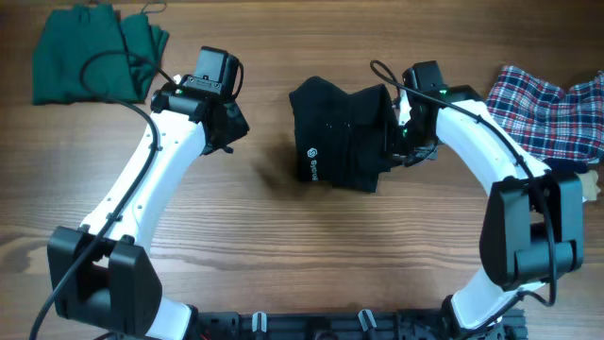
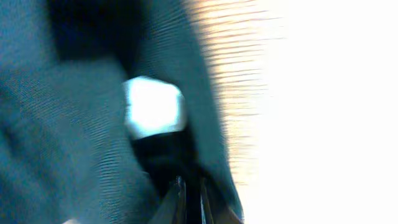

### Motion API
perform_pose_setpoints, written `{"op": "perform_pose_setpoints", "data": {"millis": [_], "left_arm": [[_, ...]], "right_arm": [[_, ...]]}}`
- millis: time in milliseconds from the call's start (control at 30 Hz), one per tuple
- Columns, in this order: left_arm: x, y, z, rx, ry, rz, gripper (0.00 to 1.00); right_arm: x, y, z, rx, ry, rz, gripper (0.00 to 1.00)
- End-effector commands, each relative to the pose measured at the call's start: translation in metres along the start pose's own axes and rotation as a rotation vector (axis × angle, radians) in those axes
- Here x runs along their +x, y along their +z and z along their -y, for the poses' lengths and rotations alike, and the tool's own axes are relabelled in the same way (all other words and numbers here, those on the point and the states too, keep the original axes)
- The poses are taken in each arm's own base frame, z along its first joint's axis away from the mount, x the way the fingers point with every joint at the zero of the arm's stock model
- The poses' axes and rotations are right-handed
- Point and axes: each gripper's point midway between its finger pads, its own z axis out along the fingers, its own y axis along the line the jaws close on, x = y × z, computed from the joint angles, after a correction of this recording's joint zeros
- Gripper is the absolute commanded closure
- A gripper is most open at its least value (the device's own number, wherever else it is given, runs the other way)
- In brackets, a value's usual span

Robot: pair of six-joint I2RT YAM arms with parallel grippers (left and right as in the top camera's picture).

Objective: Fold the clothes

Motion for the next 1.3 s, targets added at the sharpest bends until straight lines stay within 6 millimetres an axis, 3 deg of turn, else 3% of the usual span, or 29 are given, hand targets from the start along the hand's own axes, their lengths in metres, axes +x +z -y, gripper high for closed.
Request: {"op": "perform_pose_setpoints", "data": {"millis": [0, 233, 367, 400, 533, 600, 833, 1033, 1267], "left_arm": [[-0.001, 0.002, 0.000, -0.003, -0.002, -0.005, 0.57], [0.000, 0.002, 0.000, 0.000, -0.001, -0.008, 0.57], [0.023, -0.003, 0.031, 0.184, 0.152, -0.133, 0.58], [0.030, -0.005, 0.038, 0.233, 0.183, -0.166, 0.56], [0.052, -0.017, 0.071, 0.393, 0.249, -0.240, 0.54], [0.057, -0.019, 0.081, 0.418, 0.274, -0.234, 0.54], [0.097, -0.010, 0.129, 0.520, 0.347, -0.317, 0.55], [0.137, 0.029, 0.147, 0.488, 0.390, -0.421, 0.57], [0.150, 0.039, 0.153, 0.487, 0.413, -0.448, 0.57]], "right_arm": [[-0.010, 0.001, 0.048, 0.195, 0.142, 0.049, 0.90], [-0.018, -0.008, 0.063, 0.209, 0.176, 0.064, 0.92], [-0.033, -0.043, 0.045, 0.136, 0.168, 0.079, 0.96], [-0.038, -0.055, 0.030, 0.060, 0.126, 0.093, 0.96], [-0.047, -0.112, -0.064, -0.450, -0.158, 0.165, 0.96], [-0.046, -0.122, -0.080, -0.544, -0.196, 0.175, 0.96], [-0.040, -0.085, -0.079, -0.528, -0.188, 0.115, 0.96], [-0.038, -0.057, -0.079, -0.527, -0.162, 0.055, 0.96], [-0.035, -0.021, -0.087, -0.572, -0.146, -0.028, 0.96]]}}
